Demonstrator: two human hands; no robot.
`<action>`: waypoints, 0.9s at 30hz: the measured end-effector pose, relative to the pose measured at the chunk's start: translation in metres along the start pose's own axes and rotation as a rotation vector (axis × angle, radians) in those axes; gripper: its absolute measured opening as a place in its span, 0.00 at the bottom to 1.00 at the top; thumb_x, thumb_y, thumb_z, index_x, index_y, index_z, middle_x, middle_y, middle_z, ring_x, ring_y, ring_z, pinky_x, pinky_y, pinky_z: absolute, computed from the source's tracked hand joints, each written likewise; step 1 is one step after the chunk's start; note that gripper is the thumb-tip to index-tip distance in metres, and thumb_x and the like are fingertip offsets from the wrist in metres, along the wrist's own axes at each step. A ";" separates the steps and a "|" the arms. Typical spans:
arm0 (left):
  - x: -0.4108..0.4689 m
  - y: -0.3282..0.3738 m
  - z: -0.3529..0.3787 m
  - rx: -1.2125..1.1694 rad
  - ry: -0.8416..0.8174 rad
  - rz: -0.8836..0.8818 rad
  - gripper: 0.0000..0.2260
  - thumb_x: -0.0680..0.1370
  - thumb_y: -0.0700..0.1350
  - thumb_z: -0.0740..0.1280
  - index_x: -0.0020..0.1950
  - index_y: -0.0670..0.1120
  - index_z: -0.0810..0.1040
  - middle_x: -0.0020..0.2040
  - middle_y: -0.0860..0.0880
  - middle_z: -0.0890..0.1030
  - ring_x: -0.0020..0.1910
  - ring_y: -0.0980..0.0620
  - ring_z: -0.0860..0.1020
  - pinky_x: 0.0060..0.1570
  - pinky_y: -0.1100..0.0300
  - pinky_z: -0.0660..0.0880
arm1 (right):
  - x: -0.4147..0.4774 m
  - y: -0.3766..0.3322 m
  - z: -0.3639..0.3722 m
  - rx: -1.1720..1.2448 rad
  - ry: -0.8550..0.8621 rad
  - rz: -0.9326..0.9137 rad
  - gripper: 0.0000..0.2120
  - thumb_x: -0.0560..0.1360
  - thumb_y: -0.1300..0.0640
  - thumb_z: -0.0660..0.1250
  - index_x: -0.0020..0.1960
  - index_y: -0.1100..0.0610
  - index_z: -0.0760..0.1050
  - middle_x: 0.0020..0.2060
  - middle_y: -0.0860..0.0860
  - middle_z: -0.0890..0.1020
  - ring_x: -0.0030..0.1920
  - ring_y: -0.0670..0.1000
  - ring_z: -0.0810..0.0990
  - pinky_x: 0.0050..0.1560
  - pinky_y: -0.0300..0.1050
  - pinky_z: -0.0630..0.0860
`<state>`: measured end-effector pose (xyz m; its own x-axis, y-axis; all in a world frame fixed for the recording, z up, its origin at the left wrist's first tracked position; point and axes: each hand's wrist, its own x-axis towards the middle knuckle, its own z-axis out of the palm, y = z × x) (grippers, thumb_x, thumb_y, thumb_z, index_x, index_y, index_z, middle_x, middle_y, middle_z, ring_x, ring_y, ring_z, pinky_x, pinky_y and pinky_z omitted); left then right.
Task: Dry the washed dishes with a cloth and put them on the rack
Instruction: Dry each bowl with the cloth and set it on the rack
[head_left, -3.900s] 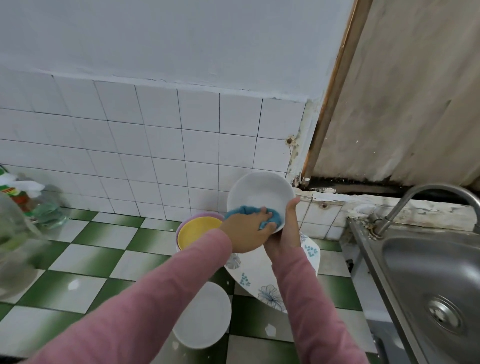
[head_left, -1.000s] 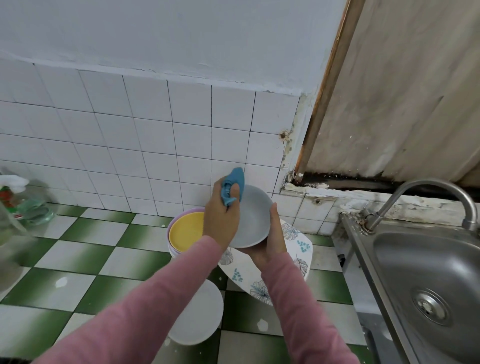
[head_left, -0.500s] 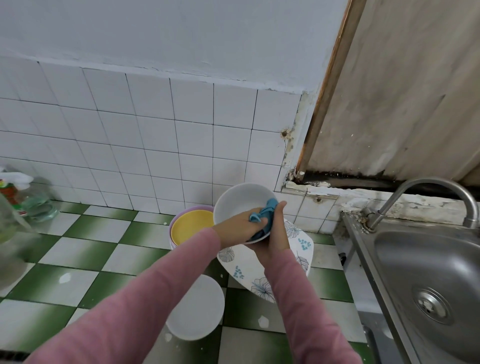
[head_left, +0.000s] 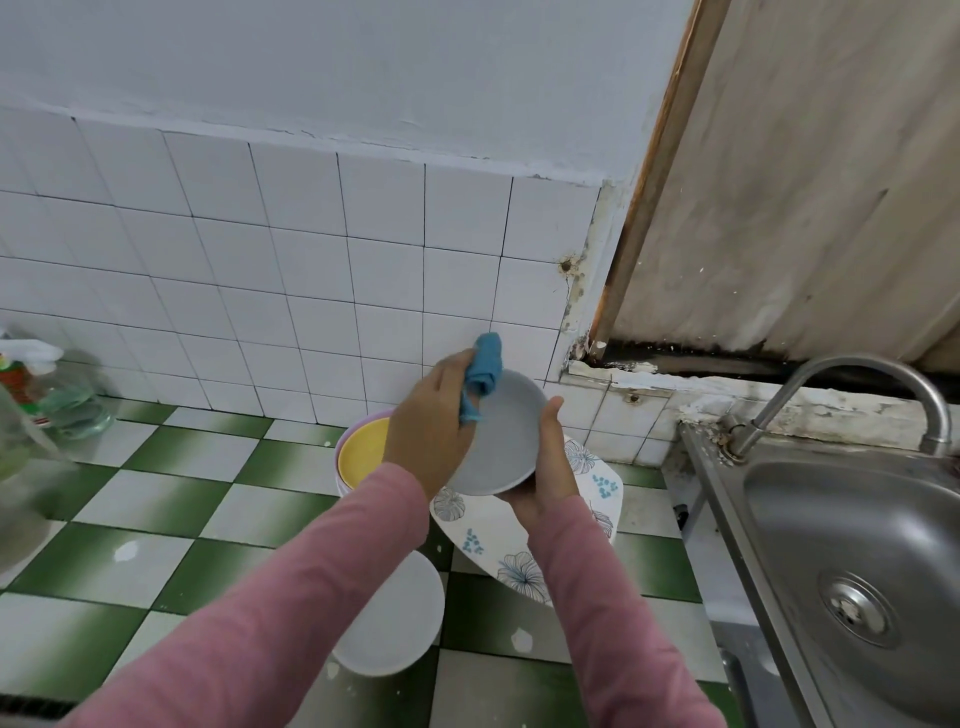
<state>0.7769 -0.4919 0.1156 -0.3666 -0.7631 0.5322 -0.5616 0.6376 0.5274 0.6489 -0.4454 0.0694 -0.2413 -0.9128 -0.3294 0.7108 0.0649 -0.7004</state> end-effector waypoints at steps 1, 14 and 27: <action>0.000 -0.007 0.005 0.039 -0.055 0.076 0.28 0.76 0.35 0.66 0.76 0.45 0.66 0.71 0.45 0.73 0.65 0.43 0.74 0.62 0.51 0.74 | -0.001 0.000 0.001 0.008 -0.017 -0.006 0.42 0.67 0.24 0.61 0.71 0.50 0.71 0.60 0.59 0.82 0.59 0.61 0.82 0.49 0.59 0.81; -0.010 -0.007 0.017 0.391 -0.966 0.119 0.41 0.77 0.72 0.47 0.80 0.51 0.38 0.81 0.50 0.40 0.80 0.50 0.46 0.78 0.54 0.43 | 0.014 0.014 -0.011 0.101 0.107 0.055 0.55 0.54 0.24 0.76 0.72 0.52 0.69 0.63 0.63 0.79 0.60 0.66 0.80 0.57 0.69 0.77; -0.009 0.023 0.002 0.586 -0.834 0.423 0.13 0.75 0.42 0.66 0.59 0.47 0.74 0.52 0.48 0.80 0.51 0.47 0.78 0.45 0.57 0.69 | -0.005 -0.008 -0.028 0.180 0.032 0.213 0.39 0.70 0.30 0.63 0.69 0.58 0.73 0.60 0.65 0.79 0.59 0.69 0.77 0.53 0.69 0.75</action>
<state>0.7657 -0.4707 0.1216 -0.8735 -0.4678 -0.1347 -0.4569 0.8833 -0.1052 0.6263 -0.4303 0.0588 -0.0927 -0.8729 -0.4789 0.8532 0.1783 -0.4902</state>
